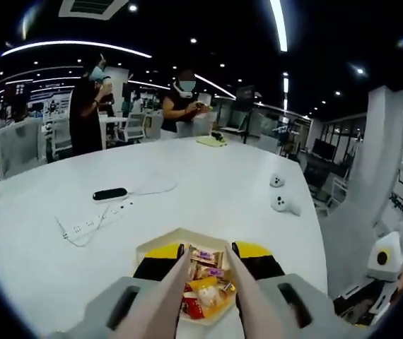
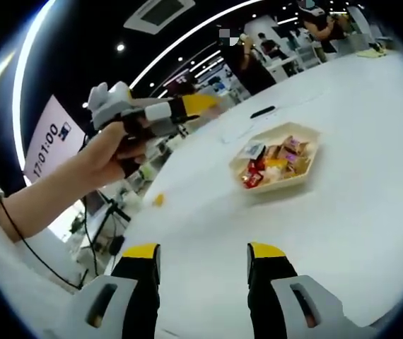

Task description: Place the target food into the container with the food tongs after gripping and lifting it, then release it inside without dropping or visibly crushing the food.

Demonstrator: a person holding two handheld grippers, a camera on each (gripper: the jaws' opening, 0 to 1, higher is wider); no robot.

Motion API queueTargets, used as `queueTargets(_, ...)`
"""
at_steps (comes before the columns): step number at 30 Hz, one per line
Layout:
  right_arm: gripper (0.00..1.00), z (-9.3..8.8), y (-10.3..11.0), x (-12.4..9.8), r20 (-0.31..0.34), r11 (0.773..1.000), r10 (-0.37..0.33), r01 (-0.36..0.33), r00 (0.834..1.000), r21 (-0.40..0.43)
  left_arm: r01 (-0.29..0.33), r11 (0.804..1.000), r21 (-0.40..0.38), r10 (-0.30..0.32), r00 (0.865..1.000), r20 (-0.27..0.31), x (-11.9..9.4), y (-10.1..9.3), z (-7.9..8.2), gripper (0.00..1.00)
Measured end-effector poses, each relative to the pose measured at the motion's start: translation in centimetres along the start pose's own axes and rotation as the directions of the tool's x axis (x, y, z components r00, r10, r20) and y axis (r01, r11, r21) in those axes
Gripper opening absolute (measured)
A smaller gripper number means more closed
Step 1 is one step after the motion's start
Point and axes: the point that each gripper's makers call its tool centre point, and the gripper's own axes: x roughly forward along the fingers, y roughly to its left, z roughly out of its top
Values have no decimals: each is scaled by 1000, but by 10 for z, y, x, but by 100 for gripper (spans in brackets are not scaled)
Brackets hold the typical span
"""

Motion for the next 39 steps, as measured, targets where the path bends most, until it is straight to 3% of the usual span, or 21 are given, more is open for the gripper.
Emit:
queueTargets(9,49,-7,15,6,-18,1000,26,-26,1000,-16,-11,999,-37,11,1000,7,-22,4,-9,26)
queueTargets(17,49,-8,24,5,-5,999,41,-41,999,-17,-23,1000,-14,23,1000,7,-43,4,-10,26)
queueTargets(22,49,-18,33,-1,-27,999,45,-45,999,-6,-46,999,-8,47,999,27,-69,11,-7,26)
queueTargets(34,49,-42,63,5,-130,993,86,-95,988,-65,-134,989,-70,137,989,52,-123,37,-30,26)
queueTargets(39,49,-42,67,12,-134,992,86,-98,987,-85,-154,984,-91,160,985,60,-142,44,-42,26)
